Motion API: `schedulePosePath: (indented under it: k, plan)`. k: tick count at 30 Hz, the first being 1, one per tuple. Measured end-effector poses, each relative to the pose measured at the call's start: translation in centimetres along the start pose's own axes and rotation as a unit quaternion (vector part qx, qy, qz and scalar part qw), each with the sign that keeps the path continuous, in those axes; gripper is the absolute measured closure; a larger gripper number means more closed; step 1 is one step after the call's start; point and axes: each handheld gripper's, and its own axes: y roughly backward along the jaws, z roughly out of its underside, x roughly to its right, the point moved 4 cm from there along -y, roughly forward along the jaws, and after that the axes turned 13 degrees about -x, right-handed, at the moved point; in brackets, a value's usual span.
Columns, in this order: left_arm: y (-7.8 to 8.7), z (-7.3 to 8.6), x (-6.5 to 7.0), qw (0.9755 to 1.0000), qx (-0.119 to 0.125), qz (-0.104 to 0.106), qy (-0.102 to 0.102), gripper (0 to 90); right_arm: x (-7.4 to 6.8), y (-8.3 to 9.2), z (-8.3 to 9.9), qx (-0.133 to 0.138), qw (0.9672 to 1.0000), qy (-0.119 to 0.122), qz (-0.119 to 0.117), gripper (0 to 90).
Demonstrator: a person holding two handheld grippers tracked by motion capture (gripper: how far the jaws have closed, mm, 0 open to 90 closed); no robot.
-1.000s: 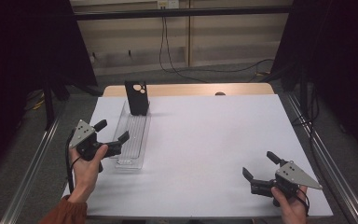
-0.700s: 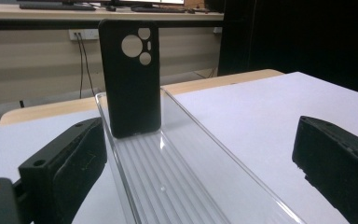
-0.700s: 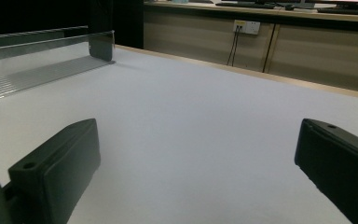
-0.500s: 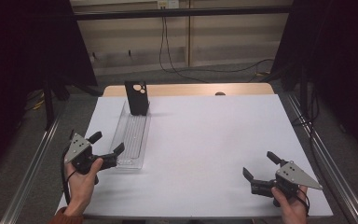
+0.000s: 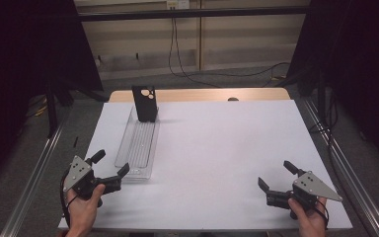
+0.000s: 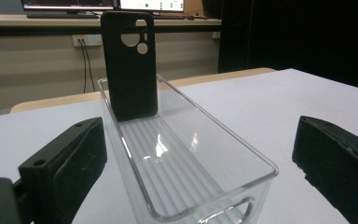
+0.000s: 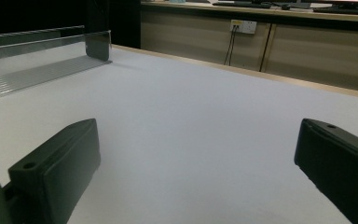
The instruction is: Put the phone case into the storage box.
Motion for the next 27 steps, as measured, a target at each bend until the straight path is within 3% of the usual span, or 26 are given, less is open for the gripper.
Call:
schedulePosePath:
  k: [6, 16, 22, 27]
  plan:
    - [0.6, 1.5, 0.1, 0.9997, -0.014, -0.002, 0.018, 3.1, 0.1, 0.1, 0.1, -0.002, 1.0, 0.0, 0.002, 0.0]
    - [2.2, 3.1, -0.4, 0.9994, -0.022, -0.019, 0.018, 3.1, 0.2, 0.6, 0.4, 0.001, 1.0, -0.002, 0.005, 0.0]
    - [2.3, 3.2, -0.4, 0.9992, -0.02, -0.013, 0.033, 3.1, 0.3, 0.7, 0.5, 0.001, 1.0, -0.004, 0.005, 0.0]
    - [2.4, 3.0, -0.4, 0.9994, -0.015, -0.007, 0.031, 3.1, 0.3, 0.6, 0.4, 0.0, 1.0, -0.001, 0.003, 0.0]
